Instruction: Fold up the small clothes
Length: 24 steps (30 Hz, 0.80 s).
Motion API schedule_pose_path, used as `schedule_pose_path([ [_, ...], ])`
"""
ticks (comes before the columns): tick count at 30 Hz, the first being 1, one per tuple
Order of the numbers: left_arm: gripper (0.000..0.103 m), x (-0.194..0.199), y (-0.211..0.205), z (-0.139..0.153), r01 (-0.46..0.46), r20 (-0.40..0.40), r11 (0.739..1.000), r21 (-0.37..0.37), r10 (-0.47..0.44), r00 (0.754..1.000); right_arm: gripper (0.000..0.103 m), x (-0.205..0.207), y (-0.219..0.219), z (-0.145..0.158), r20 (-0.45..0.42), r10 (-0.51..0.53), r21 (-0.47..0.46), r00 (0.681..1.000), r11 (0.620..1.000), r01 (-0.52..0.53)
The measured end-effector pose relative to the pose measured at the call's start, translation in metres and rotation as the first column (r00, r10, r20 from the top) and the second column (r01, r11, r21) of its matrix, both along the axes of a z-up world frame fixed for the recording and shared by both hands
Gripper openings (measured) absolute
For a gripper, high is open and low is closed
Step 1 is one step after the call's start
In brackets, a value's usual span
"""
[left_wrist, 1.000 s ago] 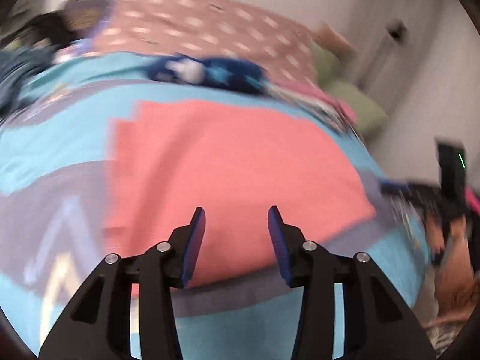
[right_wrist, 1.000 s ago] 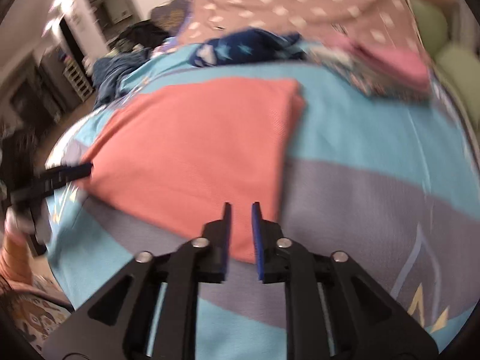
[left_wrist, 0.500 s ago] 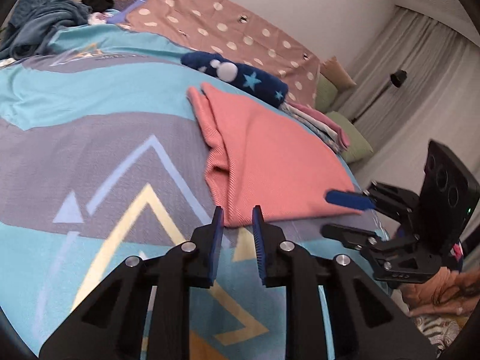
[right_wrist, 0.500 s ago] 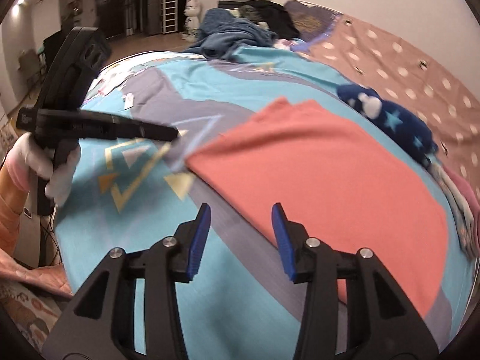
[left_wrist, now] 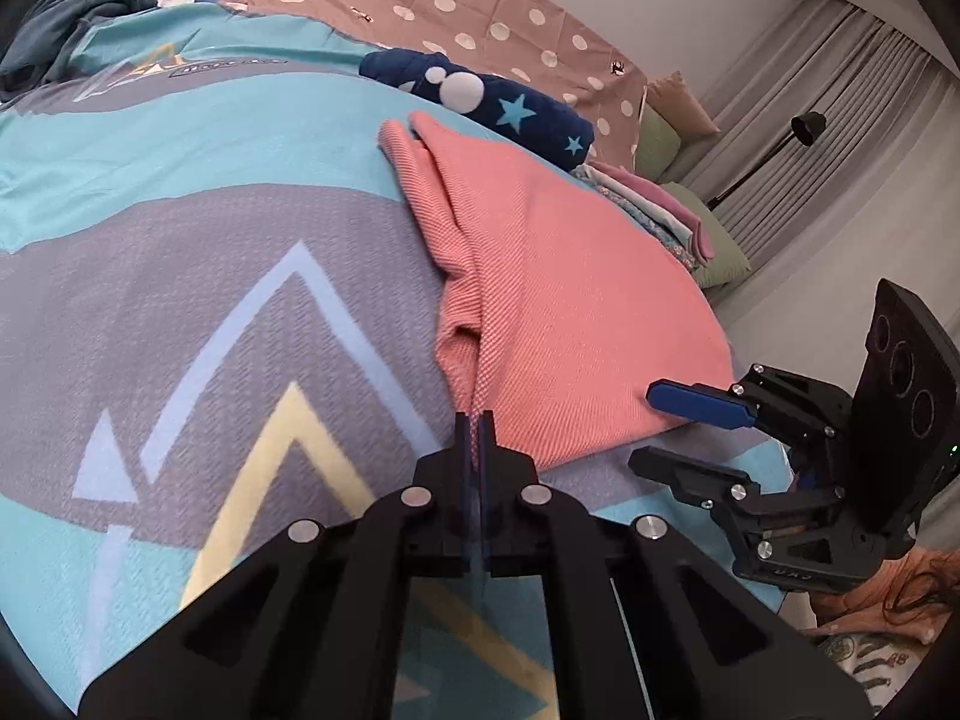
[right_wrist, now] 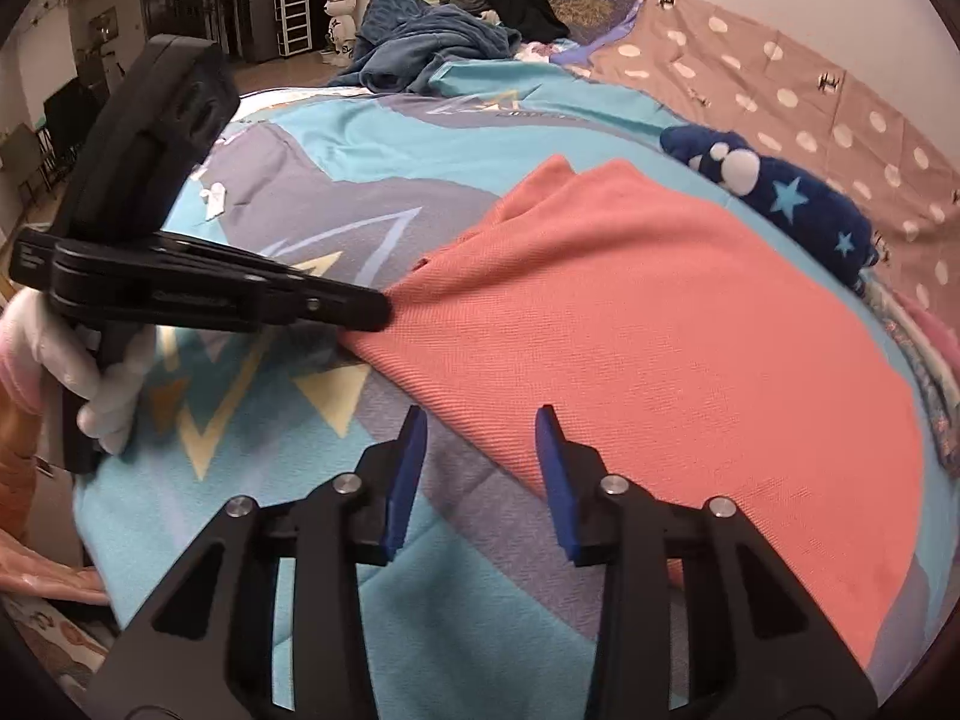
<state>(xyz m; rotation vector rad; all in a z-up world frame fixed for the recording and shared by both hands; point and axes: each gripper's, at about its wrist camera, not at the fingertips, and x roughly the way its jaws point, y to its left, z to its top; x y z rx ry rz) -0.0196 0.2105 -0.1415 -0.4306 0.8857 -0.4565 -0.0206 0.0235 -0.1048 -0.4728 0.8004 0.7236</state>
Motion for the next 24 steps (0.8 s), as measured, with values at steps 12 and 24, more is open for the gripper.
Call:
schedule_pose_path([
  [12,0.050,0.088,0.015,0.014,0.018,0.032,0.993,-0.115,-0.014,0.999,0.046,-0.004,0.030,-0.014,0.025,0.079,-0.049,0.997,0.996,-0.078],
  [24,0.002,0.168,0.021,-0.003,0.005,0.016,0.991,-0.131,-0.003,1.000,0.053,-0.007,0.035,-0.018,0.088,0.070,-0.099,0.994,0.993,-0.061],
])
